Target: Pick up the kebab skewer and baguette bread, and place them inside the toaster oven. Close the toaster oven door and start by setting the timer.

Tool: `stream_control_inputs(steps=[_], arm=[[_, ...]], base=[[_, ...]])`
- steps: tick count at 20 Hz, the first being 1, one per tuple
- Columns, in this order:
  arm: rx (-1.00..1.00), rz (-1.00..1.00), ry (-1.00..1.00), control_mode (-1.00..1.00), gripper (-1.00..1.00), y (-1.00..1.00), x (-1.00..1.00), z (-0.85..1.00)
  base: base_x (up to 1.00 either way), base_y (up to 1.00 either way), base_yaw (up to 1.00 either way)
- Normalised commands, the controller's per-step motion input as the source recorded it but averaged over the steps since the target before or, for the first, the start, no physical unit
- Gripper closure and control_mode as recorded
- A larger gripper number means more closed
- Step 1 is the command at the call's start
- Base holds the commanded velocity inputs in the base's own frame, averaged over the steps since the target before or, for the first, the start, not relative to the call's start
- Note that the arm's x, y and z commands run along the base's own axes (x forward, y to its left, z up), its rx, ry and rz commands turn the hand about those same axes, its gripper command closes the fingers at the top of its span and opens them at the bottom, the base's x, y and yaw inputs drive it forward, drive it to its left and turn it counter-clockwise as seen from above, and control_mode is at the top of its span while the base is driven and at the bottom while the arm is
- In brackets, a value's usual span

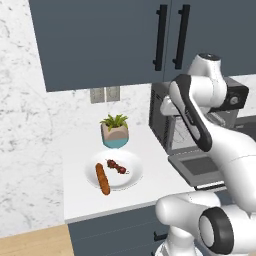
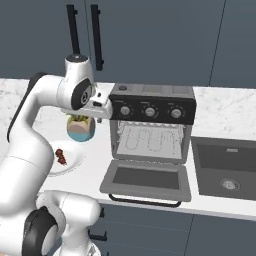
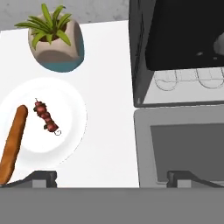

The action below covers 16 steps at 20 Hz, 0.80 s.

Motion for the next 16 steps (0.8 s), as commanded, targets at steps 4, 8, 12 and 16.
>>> stream_control_inputs(steps=[4, 8, 12, 16], arm=[[0.03, 0.0, -0.14, -1.0, -1.0, -1.0, -0.64, -0.06], [0.05, 0.0, -0.14, -1.0, -1.0, -1.0, -0.33, -0.1], [0.07, 0.02, -0.33, -1.0, -1.0, -0.99, -0.06, -0.25], [0.06, 0.08, -0.61, -1.0, -1.0, -0.65, 0.0, -0.36]], base=[[0.0, 0.0, 0.0], [0.0, 0.0, 0.0], [0.0, 0.0, 0.0], [0.0, 0.0, 0.0]])
